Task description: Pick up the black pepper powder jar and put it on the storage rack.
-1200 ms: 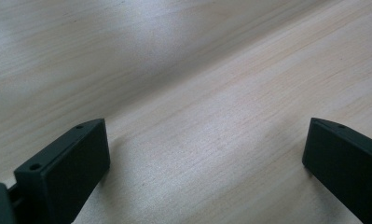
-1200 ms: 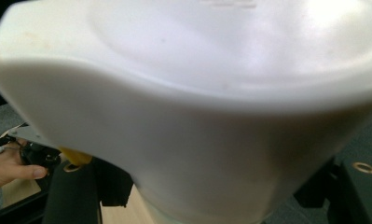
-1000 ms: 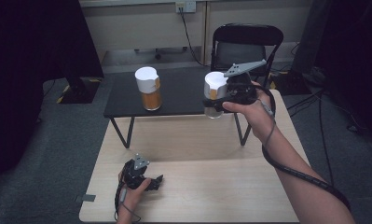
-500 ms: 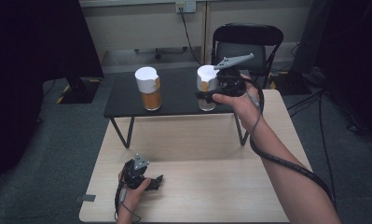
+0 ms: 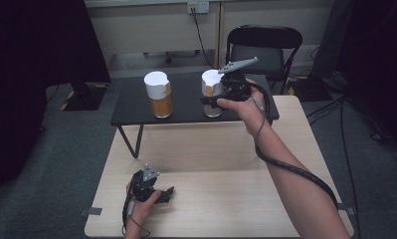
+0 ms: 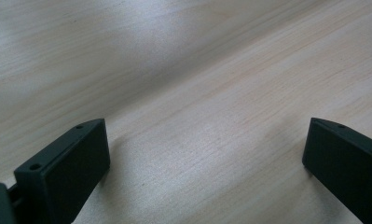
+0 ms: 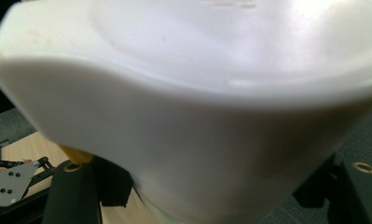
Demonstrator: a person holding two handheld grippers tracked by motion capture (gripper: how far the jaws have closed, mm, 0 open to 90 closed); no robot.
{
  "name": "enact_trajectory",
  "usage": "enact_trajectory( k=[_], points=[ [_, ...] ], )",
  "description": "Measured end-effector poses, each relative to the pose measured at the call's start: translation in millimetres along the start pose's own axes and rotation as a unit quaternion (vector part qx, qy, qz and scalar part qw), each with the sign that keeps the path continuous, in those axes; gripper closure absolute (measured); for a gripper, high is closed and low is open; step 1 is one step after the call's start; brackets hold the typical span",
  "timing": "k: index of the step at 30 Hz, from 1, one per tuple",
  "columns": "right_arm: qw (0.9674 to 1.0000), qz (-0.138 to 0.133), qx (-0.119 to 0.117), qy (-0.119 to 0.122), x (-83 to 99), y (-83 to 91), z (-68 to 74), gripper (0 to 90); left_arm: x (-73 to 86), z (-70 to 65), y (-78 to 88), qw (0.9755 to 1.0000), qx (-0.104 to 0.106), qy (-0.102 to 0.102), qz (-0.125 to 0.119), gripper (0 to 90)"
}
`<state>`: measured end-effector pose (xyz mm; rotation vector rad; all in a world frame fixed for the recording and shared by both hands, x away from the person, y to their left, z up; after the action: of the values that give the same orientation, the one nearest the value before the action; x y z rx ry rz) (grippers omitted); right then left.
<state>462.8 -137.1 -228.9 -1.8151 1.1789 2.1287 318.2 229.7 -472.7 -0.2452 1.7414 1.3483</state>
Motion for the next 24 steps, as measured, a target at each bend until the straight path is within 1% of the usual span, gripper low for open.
enact_trajectory(
  k=[3, 7, 13, 17, 19, 22, 24],
  points=[
    [1.0000, -0.001, 0.001, 0.000, -0.1, -0.8, 0.0, 30.4, 0.0, 0.0, 0.0, 1.0000, 0.000, 0.000, 0.000, 0.0],
    [1.0000, -0.002, 0.002, 0.008, 0.9, -0.6, 1.7, 30.3, 0.0, 0.0, 0.0, 1.0000, 0.000, 0.000, 0.000, 0.0],
    [1.0000, -0.001, 0.003, 0.009, 1.0, -0.1, 2.6, 30.1, 0.0, -0.1, 0.0, 1.0000, 0.000, 0.000, 0.000, 0.0],
    [1.0000, 0.000, 0.003, 0.004, 0.6, -0.3, 2.4, 29.2, 0.0, -0.1, 0.0, 1.0000, 0.000, 0.000, 0.000, 0.0],
    [1.0000, 0.001, 0.004, -0.002, 0.7, -0.5, 3.2, 22.5, 0.0, 0.0, 0.0, 1.0000, 0.000, 0.000, 0.000, 0.0],
    [1.0000, 0.006, 0.007, -0.002, 0.1, 0.3, 3.7, 15.6, 0.0, 0.0, 0.0, 1.0000, 0.000, 0.000, 0.000, 0.0],
    [0.9999, 0.010, 0.008, -0.010, -0.5, 1.3, 3.5, 10.4, 0.0, 0.0, 0.0, 1.0000, 0.000, 0.000, 0.000, 0.0]
  ],
)
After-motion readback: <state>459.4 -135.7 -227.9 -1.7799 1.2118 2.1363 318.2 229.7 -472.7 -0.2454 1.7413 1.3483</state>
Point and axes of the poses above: each handheld gripper's, and its own axes: y roughly backward along the jaws, x roughly out of its underside, z roughly to its left, the point moved 8 cm from there along -y, roughly forward along the jaws, and after that the axes turned 1 degree about y, right-handed, at the moved point
